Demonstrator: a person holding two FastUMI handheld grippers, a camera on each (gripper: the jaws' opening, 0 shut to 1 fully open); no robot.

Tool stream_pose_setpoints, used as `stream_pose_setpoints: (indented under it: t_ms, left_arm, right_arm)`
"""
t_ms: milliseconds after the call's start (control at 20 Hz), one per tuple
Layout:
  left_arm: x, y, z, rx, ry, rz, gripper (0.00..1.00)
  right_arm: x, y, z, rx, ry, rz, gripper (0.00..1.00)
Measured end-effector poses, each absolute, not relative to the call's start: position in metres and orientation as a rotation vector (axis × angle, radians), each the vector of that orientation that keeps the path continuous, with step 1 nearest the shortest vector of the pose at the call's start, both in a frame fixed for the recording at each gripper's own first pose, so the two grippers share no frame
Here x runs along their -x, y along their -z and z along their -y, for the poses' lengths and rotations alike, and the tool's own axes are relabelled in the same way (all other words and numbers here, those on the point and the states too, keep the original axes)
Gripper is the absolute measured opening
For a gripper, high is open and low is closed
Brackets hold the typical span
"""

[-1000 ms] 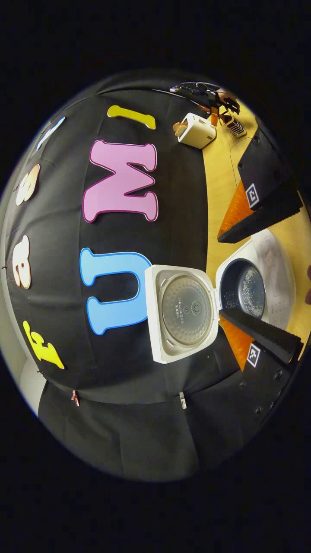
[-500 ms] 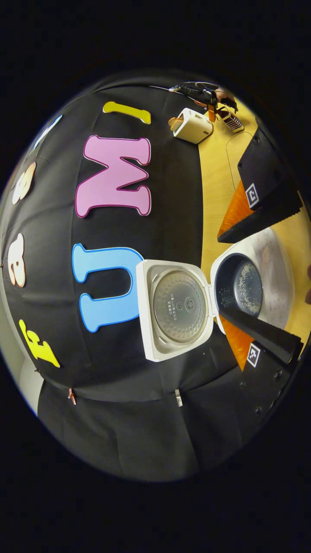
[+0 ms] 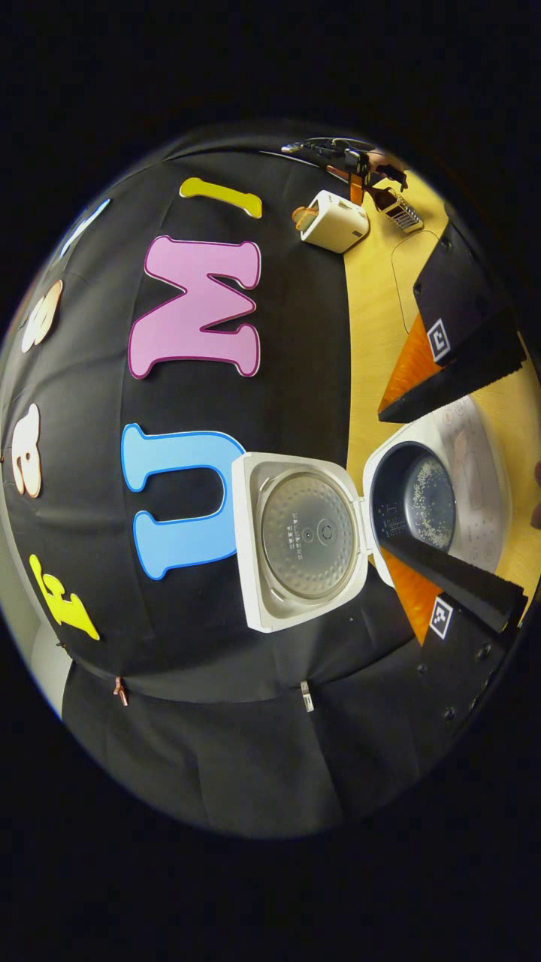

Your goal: Close the left gripper, press the button to open the rice cooker; take a wooden spoon from the chopstick holder with the right hand, scoop a spoonful of rice and pour it into the rice cooker, then put the wooden spoon back into the chopstick holder.

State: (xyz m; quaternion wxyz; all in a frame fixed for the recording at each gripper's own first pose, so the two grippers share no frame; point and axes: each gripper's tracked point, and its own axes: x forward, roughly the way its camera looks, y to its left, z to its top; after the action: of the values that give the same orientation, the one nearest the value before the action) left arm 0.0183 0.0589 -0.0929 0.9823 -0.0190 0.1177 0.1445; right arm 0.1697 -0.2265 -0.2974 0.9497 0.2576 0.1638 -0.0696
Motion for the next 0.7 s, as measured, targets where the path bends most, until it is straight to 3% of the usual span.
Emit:
stream_pose_setpoints:
  t_ms: [350, 700]
  left_arm:
    - [-0.009, 0.094, -0.068, 0.078, -0.286, -0.22, 0.97]
    - [0.009, 0.085, -0.072, 0.081, -0.241, -0.184, 0.98]
  right_arm:
    - [-0.152, 0.232, 0.221, -0.487, 0.132, -0.236, 0.23]
    - [-0.152, 0.148, 0.111, -0.482, -0.062, -0.141, 0.23]
